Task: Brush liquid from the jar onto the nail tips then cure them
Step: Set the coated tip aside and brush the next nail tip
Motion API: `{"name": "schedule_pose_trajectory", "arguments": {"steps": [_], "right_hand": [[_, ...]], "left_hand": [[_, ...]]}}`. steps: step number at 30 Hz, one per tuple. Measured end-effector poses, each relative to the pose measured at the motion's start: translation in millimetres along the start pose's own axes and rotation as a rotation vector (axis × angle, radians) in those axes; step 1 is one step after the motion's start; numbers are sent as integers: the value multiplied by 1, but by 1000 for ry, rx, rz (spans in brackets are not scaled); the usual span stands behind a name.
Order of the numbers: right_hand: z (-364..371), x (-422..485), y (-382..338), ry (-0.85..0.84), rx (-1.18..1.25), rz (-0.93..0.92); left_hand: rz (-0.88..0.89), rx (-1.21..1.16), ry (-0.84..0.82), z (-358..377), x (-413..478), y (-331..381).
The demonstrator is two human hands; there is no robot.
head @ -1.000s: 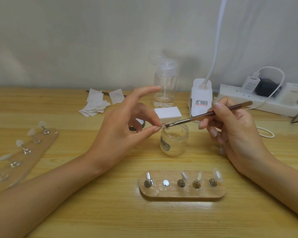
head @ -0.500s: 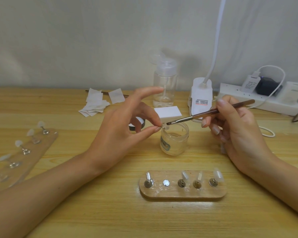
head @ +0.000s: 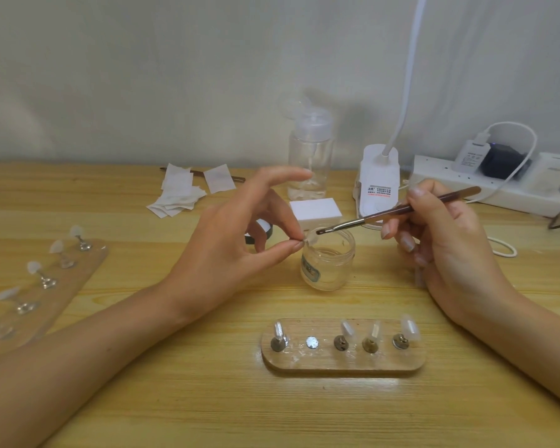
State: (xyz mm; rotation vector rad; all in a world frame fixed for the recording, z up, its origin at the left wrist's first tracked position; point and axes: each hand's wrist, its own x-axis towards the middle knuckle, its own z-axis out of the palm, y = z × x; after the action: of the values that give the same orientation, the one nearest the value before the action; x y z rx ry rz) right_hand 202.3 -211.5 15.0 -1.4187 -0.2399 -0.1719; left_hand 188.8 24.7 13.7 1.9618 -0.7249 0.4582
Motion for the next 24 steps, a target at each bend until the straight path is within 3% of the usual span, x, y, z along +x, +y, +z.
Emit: {"name": "schedule_pose_trajectory", "arguments": {"steps": [3,7,12,16,20,24], "right_hand": [[2,-2,-1,-69,-37,-43],[0,0,1,9,-19,-18],[3,-2,-2,-62,-12,-45],[1,-1,-1,6,14,-21],[3,-3,-3,-66,43,-31],[0,0,-1,41,42,4]], "left_hand": [[-9,-8,-10,0,0,0],[-46,-27,-17,-1,1,1],[-120,-47,-64,-3,4,7],[-211,-121,-78,-3,6,9],[-255,-150,-98,0,10,11],[-299,-174,-96,3,11,11]]}}
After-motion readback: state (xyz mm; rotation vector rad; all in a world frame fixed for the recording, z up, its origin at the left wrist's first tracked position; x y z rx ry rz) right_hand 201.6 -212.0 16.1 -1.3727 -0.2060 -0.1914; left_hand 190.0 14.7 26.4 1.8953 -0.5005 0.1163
